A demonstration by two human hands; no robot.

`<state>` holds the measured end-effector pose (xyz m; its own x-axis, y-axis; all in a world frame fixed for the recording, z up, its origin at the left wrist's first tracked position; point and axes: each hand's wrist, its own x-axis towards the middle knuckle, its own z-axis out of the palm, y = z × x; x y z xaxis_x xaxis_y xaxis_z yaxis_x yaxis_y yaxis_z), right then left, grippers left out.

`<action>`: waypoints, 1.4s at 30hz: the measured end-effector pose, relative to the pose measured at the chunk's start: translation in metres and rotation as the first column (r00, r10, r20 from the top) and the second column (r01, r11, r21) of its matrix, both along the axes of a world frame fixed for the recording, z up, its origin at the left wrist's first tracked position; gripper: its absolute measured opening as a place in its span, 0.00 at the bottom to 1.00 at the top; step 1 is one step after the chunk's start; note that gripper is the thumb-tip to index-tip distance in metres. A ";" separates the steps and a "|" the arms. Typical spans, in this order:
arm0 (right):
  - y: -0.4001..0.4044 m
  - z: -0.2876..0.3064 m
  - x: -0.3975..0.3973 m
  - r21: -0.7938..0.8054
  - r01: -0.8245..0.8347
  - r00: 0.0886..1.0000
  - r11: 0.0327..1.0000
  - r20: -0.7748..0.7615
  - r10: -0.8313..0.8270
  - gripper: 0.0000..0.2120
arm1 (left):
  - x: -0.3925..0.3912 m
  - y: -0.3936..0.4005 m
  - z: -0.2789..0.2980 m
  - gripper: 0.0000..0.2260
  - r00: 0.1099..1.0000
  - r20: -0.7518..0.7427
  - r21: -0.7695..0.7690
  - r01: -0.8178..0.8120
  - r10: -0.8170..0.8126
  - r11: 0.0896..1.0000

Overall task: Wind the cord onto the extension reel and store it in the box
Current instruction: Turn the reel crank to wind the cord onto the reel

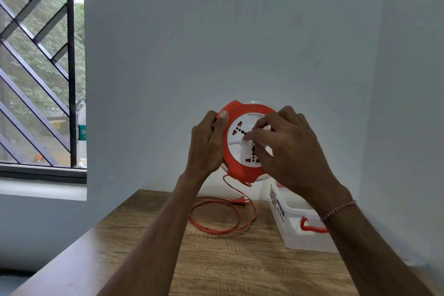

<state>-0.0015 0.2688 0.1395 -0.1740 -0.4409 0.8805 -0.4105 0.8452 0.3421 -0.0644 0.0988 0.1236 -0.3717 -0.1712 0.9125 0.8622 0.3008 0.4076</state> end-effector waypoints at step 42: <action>-0.008 -0.007 0.004 -0.224 0.057 0.994 0.973 0.100 -0.035 0.30 | 0.001 0.003 0.000 0.13 1.000 -0.008 0.013 0.013 -0.013 1.000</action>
